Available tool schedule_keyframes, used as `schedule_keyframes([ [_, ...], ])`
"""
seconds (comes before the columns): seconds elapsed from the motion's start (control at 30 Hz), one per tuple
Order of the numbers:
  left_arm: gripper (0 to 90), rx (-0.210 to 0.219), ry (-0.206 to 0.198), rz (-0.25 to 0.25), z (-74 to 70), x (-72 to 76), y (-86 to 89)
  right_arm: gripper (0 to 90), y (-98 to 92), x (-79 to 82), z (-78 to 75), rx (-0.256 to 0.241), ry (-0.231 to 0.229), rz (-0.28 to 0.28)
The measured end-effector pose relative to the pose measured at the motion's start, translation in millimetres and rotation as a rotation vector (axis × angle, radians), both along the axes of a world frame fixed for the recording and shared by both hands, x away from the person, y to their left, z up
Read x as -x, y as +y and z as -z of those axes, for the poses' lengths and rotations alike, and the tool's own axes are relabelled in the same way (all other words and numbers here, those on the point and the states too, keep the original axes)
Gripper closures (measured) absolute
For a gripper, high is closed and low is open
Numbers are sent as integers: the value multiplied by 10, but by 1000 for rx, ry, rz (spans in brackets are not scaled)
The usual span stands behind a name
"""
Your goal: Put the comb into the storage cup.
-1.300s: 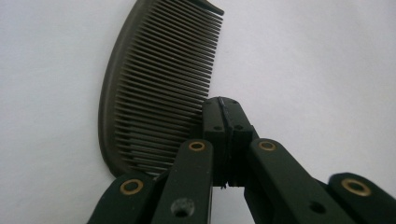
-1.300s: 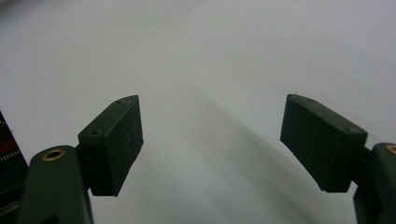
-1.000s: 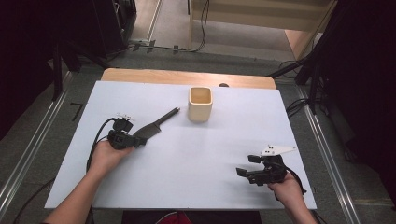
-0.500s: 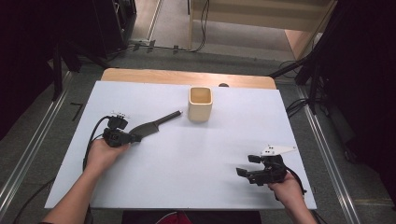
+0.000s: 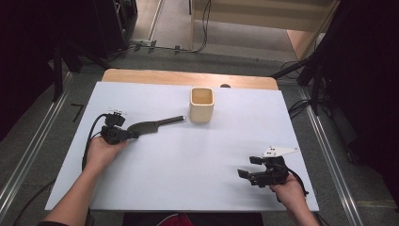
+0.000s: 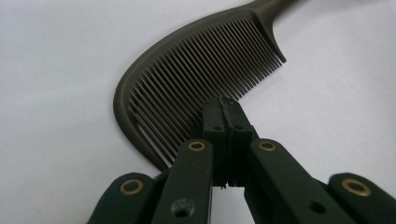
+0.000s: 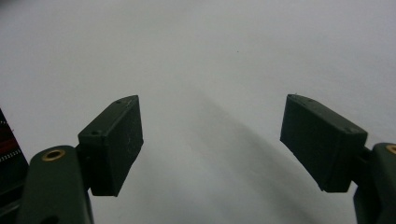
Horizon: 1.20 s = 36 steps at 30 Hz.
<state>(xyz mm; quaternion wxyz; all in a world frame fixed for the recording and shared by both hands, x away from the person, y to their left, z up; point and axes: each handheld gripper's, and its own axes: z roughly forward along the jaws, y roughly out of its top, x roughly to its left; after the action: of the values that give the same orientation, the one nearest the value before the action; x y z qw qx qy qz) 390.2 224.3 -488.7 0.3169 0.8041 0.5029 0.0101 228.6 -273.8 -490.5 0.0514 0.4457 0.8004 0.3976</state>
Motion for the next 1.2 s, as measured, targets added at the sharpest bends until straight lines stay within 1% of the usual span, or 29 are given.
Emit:
schedule_keyframes([
  [0.1, 900, 6, -2, -12, 4, -27, 15, 195, 1, -2, 1, -2, -2, -2],
  [0.13, 900, 0, -1, -20, -1, -57, 30, 195, 2, -1, 0, -2, -1, 0],
  [0.2, 900, -23, -16, -30, -13, -89, 33, 195, 1, 1, -1, -2, -1, -4],
  [0.23, 900, -23, -16, -30, -13, -89, 33, 195, 1, 1, -1, -2, -1, -4],
  [0.3, 900, -13, -16, -43, -5, -141, 44, 195, -1, 2, -1, -2, 0, -4],
  [0.73, 900, -23, -42, -79, 1, -316, 38, 195, 0, 4, -1, -2, -1, -5],
  [0.77, 900, -19, -43, -86, 4, -325, 33, 195, 0, 5, 0, -2, -1, -4],
  [0.8, 900, -10, -53, -94, 18, -344, 37, 195, 0, 5, -1, -2, -1, -3],
  [0.87, 900, -6, -55, -95, 21, -377, 38, 195, -2, 2, 0, -3, 0, -4],
  [0.97, 900, -16, -58, -96, 13, -418, 21, 195, 0, 1, 1, -4, 0, -3],
  [1.0, 900, -26, -62, -95, 9, -444, 7, 195, 0, 2, 0, -3, 1, -4],
  [1.03, 900, -26, -68, -97, 13, -482, -4, 195, 1, 3, -1, -6, -3, -8],
  [1.07, 900, -26, -68, -97, 13, -482, -4, 195, 3, 5, -2, -6, -4, -6],
  [1.13, 900, -14, -66, -107, 20, -528, -8, 195, 3, 7, -2, -6, -5, -5],
  [1.17, 900, -8, -67, -109, 23, -574, -11, 195, 2, 11, -3, -9, -5, -3],
  [1.2, 900, -8, -67, -109, 23, -574, -11, 195, 1, 12, -3, -9, -6, -4],
])
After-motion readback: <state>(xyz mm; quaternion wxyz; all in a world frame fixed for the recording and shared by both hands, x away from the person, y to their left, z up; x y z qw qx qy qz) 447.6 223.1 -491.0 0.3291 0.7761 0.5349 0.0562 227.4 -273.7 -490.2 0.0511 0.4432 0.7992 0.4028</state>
